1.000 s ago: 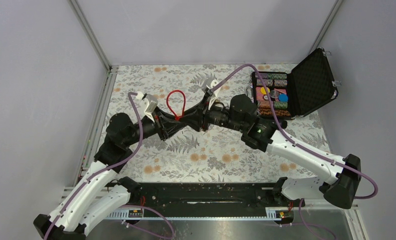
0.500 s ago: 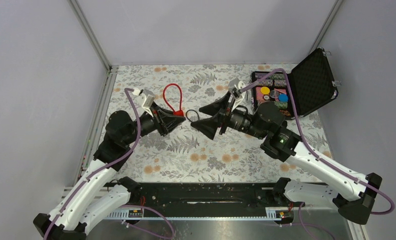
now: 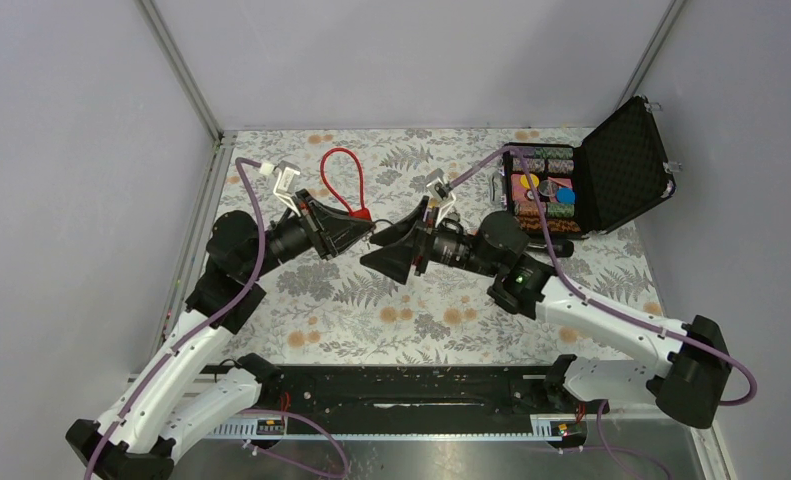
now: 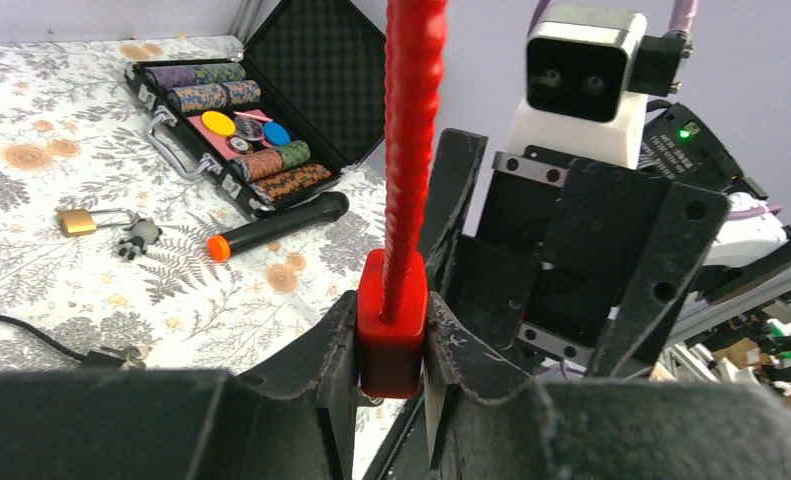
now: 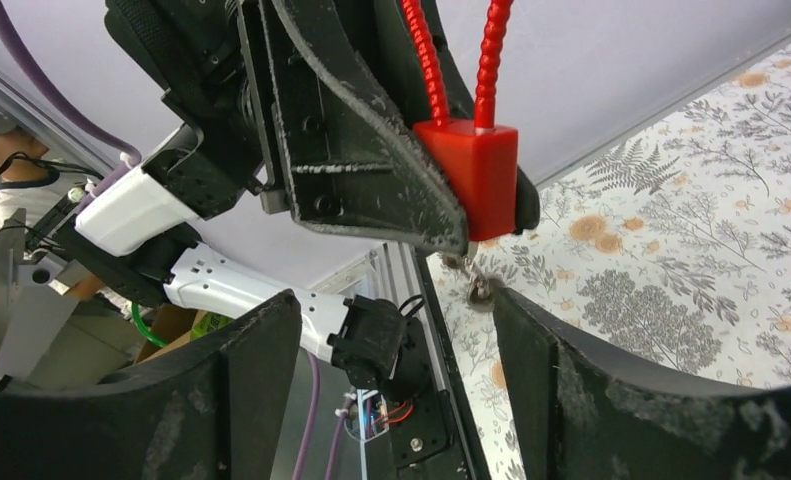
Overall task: Lock with the key
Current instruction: Lock the lock.
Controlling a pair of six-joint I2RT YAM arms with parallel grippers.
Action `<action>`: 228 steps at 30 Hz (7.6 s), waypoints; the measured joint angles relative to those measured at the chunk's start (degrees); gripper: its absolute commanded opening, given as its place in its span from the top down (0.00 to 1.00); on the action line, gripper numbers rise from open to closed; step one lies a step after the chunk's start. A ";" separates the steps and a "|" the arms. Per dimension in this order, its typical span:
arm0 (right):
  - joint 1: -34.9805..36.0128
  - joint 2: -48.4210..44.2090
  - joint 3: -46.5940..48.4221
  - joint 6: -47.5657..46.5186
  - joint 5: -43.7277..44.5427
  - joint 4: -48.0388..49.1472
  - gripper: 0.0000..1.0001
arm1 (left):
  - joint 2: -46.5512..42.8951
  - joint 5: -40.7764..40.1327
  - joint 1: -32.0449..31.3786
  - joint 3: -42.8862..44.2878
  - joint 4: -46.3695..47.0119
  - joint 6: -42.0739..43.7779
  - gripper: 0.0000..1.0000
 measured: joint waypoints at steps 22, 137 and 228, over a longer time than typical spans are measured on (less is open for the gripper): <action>-0.35 6.93 5.88 -3.61 0.57 0.57 1.00 | -0.20 -1.09 1.16 1.22 -0.20 -6.49 0.62; -3.69 -4.00 19.52 -26.23 -13.53 -47.60 0.45 | 4.85 28.50 -8.09 3.17 -15.54 37.62 1.00; -9.73 1.22 0.42 -32.98 -35.26 -16.50 0.97 | 11.56 19.96 -8.22 10.08 -36.98 43.63 1.00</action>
